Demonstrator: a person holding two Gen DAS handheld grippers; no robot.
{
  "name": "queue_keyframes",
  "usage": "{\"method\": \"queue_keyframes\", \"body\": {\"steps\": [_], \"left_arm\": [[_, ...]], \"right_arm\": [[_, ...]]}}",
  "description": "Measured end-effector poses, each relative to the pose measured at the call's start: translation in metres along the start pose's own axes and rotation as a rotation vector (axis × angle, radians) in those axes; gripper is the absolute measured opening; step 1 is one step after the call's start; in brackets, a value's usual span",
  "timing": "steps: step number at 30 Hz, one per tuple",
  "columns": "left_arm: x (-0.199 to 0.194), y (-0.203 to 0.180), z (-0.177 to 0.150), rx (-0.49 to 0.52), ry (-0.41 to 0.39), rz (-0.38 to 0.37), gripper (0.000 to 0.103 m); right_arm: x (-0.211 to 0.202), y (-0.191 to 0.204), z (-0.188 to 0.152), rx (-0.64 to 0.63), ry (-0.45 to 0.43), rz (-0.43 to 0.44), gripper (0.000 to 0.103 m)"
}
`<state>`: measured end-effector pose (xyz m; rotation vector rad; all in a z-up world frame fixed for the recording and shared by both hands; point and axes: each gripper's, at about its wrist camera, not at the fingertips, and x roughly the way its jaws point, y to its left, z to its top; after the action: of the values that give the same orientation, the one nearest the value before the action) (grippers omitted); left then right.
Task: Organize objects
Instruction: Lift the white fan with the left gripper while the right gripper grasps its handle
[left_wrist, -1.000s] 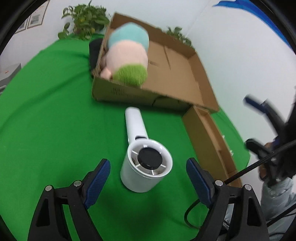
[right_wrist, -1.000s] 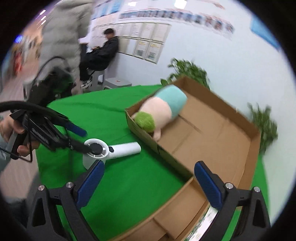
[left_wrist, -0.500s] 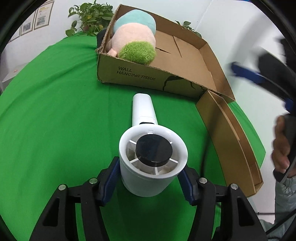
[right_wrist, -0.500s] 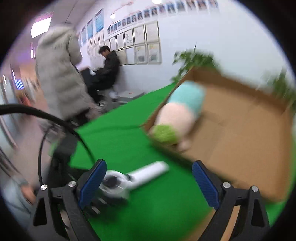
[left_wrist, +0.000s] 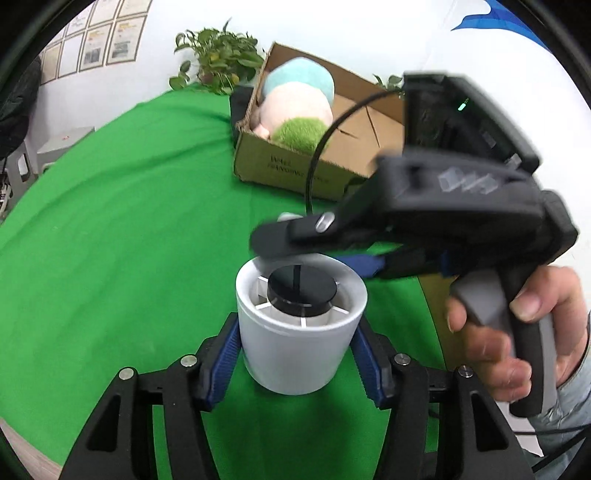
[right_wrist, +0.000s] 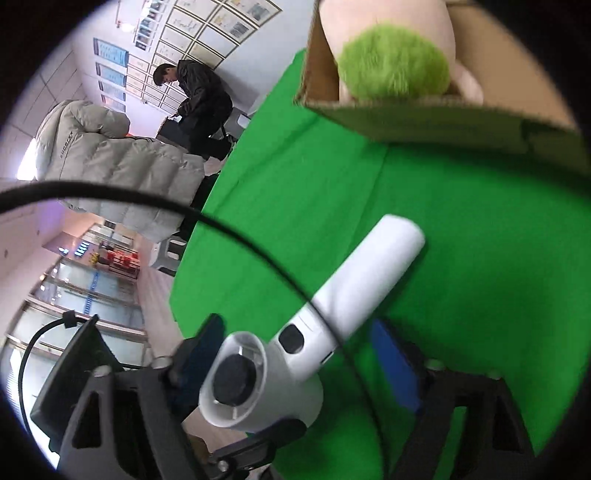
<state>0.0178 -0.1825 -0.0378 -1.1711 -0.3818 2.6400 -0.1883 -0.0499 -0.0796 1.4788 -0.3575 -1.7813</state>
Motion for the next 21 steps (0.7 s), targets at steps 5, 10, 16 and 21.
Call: {"method": "queue_keyframes", "body": {"steps": [5, 10, 16, 21], "left_arm": [[-0.007, -0.001, -0.003, -0.015, -0.006, 0.022, 0.054], [-0.007, -0.012, -0.009, 0.002, -0.017, 0.036, 0.053], [-0.009, -0.036, 0.004, 0.076, -0.036, 0.044, 0.053], [-0.021, -0.072, 0.032, 0.146, -0.109, 0.038, 0.053]], "right_arm": [[0.001, -0.003, -0.004, 0.047, -0.009, 0.082, 0.058], [-0.009, -0.003, -0.007, 0.045, -0.048, 0.096, 0.032], [-0.031, 0.004, -0.007, 0.000, -0.127, 0.117, 0.028], [-0.073, 0.024, -0.003, -0.105, -0.248, 0.077, 0.028]]}}
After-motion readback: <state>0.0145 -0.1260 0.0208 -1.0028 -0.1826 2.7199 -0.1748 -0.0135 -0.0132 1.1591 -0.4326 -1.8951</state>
